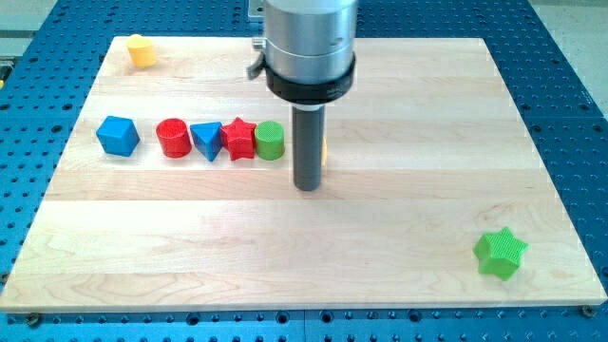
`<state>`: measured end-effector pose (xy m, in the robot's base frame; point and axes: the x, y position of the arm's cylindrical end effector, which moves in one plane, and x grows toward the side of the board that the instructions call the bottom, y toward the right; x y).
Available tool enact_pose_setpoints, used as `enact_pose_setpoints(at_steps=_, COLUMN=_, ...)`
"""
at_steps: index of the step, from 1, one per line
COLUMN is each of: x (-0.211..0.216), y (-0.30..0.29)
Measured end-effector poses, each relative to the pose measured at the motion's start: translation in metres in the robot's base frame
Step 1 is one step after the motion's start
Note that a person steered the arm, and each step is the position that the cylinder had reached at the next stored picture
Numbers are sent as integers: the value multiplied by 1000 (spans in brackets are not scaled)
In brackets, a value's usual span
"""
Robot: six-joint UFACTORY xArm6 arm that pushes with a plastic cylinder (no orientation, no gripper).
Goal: Move the green star horizontally to the hexagon
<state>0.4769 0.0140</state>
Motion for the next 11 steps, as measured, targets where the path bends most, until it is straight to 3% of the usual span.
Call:
enact_pose_setpoints(at_steps=1, x=-11, y=2)
enact_pose_setpoints(at_steps=2, x=4, y=39)
enact_pose_setpoints(at_steps=4, x=60, y=306)
enact_pose_setpoints(at_steps=5, x=131, y=252)
enact_pose_setpoints(at_steps=6, x=119, y=164)
enact_pose_setpoints(at_steps=8, x=18, y=131)
enact_pose_setpoints(at_steps=11, x=-21, y=71)
